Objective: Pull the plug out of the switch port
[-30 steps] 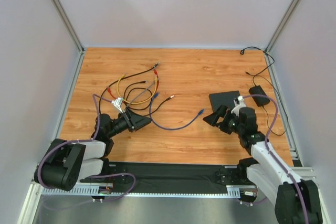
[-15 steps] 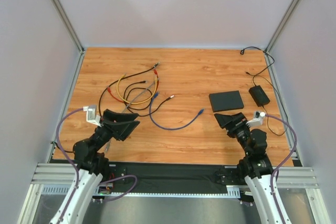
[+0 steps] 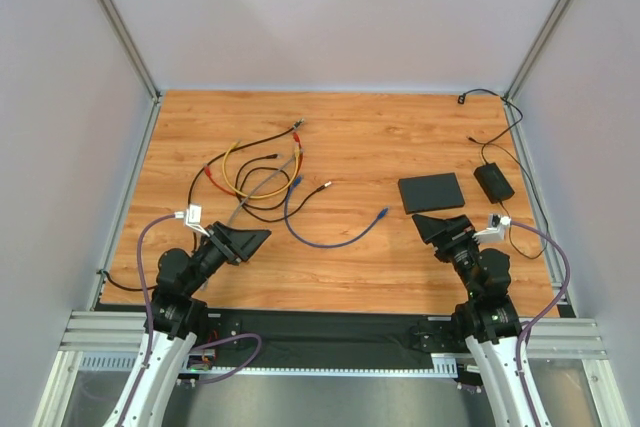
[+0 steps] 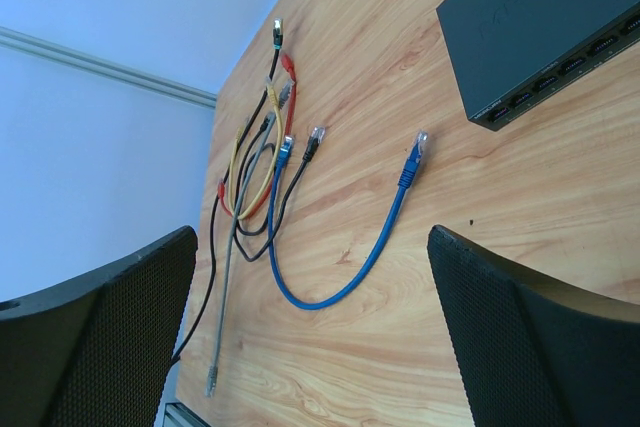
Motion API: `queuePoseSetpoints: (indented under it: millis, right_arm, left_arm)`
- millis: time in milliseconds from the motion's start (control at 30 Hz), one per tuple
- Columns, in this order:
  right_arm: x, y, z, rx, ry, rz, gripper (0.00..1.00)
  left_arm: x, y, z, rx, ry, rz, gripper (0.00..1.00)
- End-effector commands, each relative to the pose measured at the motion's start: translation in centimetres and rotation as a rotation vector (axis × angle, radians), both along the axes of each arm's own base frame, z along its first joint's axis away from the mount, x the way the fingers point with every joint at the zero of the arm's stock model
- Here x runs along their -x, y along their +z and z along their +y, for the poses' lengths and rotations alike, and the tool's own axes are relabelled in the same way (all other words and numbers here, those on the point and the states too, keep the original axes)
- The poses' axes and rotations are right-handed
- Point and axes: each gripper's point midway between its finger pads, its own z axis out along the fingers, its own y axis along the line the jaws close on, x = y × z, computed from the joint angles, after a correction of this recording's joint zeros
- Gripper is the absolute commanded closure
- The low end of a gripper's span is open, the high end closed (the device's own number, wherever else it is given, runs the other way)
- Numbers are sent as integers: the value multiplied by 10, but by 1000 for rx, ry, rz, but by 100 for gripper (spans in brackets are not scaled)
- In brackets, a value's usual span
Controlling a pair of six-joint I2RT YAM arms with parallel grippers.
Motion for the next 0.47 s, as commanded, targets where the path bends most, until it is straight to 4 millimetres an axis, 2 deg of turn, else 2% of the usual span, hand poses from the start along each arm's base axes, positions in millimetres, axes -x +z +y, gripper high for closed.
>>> queuePoseSetpoints:
  millis: [0,267,433]
  right_arm:
    - [12,-87,-4,33,-15,228,0]
    - [12,-87,-4,36,-16,228,0]
    - [13,-86,-3,42,-2,220,0]
  left_arm:
    - [-1,-47,0,-36,-1,31,23]
    - [-1,-50,1,-48,1,36,22]
    - [0,-53,1,-57,3,49,19]
